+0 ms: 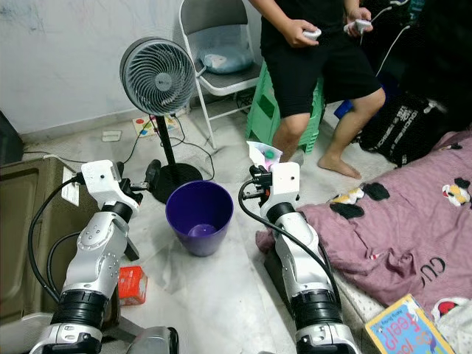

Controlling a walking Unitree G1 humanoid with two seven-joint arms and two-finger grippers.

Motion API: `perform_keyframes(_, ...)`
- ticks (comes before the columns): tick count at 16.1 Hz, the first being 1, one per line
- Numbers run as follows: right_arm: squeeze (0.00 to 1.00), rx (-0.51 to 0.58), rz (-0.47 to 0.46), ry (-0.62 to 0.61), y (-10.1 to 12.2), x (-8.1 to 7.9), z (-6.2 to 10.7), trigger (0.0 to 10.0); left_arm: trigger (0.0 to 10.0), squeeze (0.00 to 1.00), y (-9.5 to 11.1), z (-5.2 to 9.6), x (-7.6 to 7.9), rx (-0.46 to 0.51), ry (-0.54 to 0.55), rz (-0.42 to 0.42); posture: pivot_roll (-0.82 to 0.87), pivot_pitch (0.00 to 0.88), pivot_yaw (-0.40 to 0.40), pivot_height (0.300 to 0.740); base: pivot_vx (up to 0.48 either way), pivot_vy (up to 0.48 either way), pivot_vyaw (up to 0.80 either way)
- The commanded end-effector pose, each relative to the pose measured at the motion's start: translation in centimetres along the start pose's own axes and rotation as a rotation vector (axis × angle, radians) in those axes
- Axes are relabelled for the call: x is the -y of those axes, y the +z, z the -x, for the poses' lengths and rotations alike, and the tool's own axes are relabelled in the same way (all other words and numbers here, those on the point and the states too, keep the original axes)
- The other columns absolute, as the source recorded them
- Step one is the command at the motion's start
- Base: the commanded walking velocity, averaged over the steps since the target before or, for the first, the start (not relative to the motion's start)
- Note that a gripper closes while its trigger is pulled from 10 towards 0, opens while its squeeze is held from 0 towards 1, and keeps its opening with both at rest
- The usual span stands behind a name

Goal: Clean up the room

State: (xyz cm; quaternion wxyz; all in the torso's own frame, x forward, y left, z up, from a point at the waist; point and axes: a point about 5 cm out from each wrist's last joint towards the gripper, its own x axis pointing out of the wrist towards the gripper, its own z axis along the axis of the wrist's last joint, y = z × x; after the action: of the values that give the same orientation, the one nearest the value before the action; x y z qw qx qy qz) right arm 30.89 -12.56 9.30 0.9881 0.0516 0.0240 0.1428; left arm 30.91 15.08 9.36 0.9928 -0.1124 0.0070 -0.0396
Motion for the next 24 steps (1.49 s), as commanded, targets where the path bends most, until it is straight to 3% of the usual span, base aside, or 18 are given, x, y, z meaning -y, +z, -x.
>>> perform_keyframes(1, 0.00, 0.006, 0.009, 0.007, 0.28, 0.03, -0.08, 10.0, 10.0, 0.00, 0.46, -0.02, 0.28, 0.021, -0.023, -0.006, 0.00, 0.000, -0.025, 0.740, 0.368, 0.000, 0.00)
perform_keyframes(12, 0.00, 0.012, 0.003, 0.015, 0.28, -0.10, -0.08, 10.0, 10.0, 0.00, 0.36, 0.00, 0.31, 0.013, -0.033, -0.007, 0.00, 0.000, -0.025, 0.740, 0.365, 0.000, 0.00)
perform_keyframes(15, 0.00, 0.013, 0.011, 0.021, 0.32, -0.14, -0.07, 10.0, 10.0, 0.00, 0.29, -0.01, 0.15, 0.008, -0.014, -0.001, 0.00, 0.000, -0.026, 0.740, 0.000, 0.000, 0.00)
perform_keyframes(24, 0.00, 0.016, 0.017, 0.027, 0.42, -0.19, -0.19, 10.0, 10.0, 0.00, 0.28, -0.15, 0.08, 0.005, -0.001, -0.006, 0.00, 0.001, -0.027, 0.740, 0.000, 0.000, 0.80)
